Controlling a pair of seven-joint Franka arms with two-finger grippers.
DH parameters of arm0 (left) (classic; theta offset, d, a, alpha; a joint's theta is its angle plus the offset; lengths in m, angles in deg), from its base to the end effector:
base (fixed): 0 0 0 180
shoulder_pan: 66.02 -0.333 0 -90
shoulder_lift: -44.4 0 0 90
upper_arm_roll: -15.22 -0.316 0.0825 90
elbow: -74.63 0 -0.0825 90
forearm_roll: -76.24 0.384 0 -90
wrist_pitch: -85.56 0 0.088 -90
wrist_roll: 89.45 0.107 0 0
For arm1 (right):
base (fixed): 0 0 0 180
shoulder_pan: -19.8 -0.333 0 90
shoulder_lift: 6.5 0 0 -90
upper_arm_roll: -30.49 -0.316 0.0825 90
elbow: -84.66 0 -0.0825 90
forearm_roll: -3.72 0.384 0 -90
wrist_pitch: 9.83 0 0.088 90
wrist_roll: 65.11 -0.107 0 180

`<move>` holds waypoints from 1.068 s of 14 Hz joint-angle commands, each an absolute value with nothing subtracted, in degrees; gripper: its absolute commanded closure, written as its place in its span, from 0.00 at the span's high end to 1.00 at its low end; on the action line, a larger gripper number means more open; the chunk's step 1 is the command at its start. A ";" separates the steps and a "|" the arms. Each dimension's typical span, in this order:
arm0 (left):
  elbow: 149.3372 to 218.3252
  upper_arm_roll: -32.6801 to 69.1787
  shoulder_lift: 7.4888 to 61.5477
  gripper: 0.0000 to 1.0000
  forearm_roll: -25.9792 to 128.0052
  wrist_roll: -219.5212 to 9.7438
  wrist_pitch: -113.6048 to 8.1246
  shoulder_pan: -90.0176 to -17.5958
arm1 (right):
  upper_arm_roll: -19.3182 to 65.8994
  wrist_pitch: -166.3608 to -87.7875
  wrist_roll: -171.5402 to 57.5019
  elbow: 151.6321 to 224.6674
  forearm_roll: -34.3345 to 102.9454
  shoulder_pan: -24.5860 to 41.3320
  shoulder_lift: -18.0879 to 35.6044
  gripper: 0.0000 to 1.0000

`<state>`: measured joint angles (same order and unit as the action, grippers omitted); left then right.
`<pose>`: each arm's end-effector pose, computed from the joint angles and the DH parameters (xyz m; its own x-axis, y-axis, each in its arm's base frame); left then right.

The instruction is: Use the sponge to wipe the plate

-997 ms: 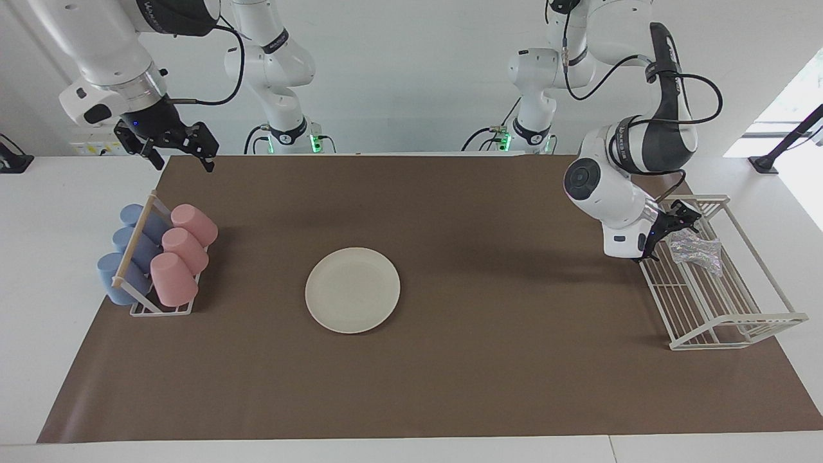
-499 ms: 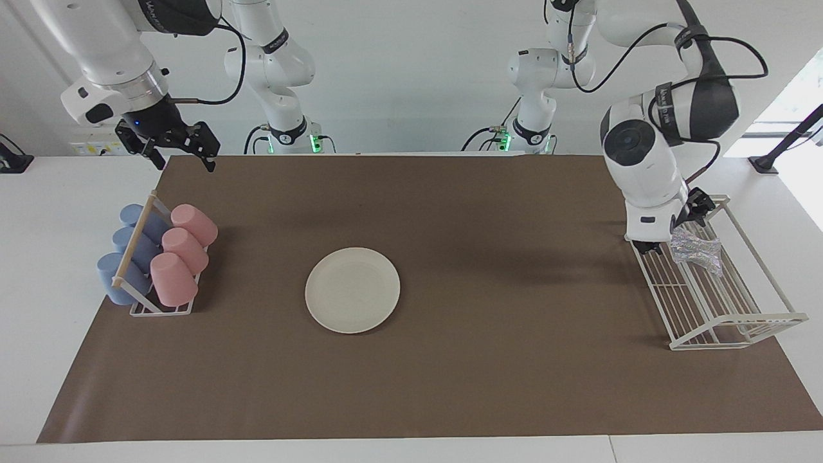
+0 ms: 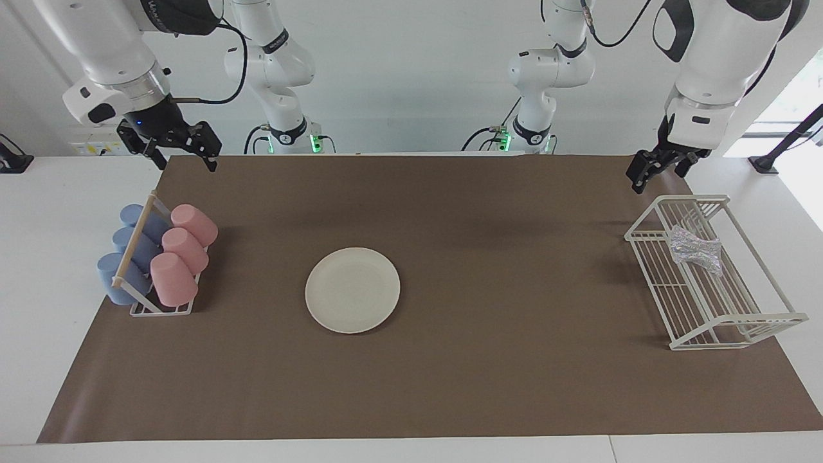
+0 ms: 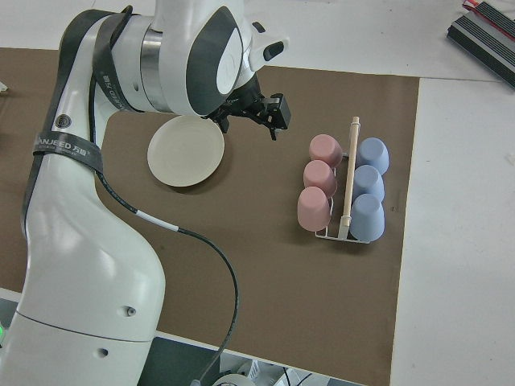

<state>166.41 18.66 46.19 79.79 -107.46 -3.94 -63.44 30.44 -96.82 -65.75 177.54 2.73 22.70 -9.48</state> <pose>0.5413 -0.0509 0.6264 0.9781 0.2077 0.0116 0.2080 -0.9761 -0.0633 0.5315 -0.0284 0.6247 0.9968 -0.0617 -0.0506 -0.0609 -0.9980 0.0179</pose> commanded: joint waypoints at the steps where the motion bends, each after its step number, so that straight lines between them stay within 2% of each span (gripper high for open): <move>1: 167.71 18.47 47.04 1.00 74.85 -106.58 -2.69 -63.13 | 30.23 -97.10 -66.51 177.74 2.84 22.79 -10.01 1.00; 5: 169.20 18.56 47.66 1.00 74.57 -103.44 -2.77 -61.72 | 30.23 -97.19 -66.51 177.74 2.75 22.79 -10.01 1.00; 8: 165.35 18.47 45.64 1.00 75.27 -103.07 -0.59 -61.72 | 30.14 -97.19 -66.51 177.65 2.75 22.79 -10.01 1.00; 10: 159.56 18.56 42.92 1.00 75.18 -103.07 3.19 -61.98 | 30.14 -97.19 -66.51 177.74 2.75 22.79 -10.01 1.00; 15: 162.17 19.00 44.05 1.00 75.01 -100.89 1.18 -61.89 | 30.14 -97.10 -66.51 177.65 2.75 22.79 -10.01 1.00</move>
<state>162.30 19.27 44.32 75.21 -103.13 0.87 -62.43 30.43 -96.82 -65.75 177.54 2.72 22.65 -9.50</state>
